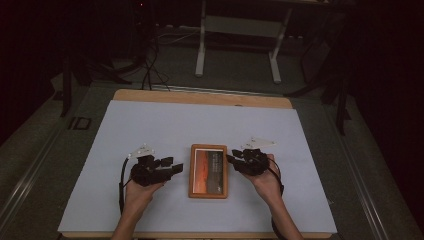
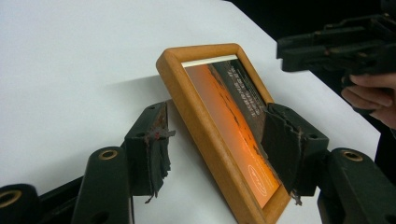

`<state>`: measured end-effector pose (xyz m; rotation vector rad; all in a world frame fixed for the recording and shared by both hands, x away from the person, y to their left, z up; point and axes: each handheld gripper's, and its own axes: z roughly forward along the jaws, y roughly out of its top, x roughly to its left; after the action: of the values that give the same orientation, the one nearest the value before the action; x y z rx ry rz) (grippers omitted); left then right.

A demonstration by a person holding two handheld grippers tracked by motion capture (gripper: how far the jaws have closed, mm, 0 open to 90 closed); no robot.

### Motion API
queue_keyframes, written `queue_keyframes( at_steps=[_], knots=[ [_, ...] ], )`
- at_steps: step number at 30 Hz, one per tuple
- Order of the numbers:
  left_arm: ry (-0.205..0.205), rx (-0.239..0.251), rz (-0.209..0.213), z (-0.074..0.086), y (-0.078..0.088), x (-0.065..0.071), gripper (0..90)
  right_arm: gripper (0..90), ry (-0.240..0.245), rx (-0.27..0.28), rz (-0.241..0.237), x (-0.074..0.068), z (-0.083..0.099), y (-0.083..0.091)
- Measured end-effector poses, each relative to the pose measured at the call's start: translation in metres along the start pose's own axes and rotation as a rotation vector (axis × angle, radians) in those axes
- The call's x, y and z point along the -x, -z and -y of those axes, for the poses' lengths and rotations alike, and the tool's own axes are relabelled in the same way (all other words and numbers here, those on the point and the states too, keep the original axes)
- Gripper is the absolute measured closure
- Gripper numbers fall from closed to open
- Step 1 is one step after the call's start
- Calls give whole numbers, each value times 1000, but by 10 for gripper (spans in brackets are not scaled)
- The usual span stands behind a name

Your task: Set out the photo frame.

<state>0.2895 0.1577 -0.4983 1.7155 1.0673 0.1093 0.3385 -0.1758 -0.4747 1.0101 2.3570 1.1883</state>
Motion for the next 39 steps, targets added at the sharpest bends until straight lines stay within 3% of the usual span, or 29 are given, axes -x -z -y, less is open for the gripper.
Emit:
queue_keyframes(
  at_steps=[5, 14, 18, 28, 32, 39],
  knots=[
    [-2, -2, 5, 0, 0, 1, 409, 897, 51, 0, 14, -4, -9, -12],
    [-1, -6, 16, 0, -1, 3, 392, 900, 92, -53, 23, -5, -22, -40],
    [-2, -6, 21, 0, -1, 4, 388, 900, 78, -65, 27, -4, -19, -48],
    [-13, -19, 23, 0, -3, 9, 383, 900, 44, -83, 41, 6, -14, -46],
    [-2, -10, 28, -1, -1, 9, 385, 900, 4, -98, 50, 13, -6, -46],
    [16, -2, 50, -2, 0, 13, 370, 900, -23, -130, 57, 22, 8, -51]
  ],
)
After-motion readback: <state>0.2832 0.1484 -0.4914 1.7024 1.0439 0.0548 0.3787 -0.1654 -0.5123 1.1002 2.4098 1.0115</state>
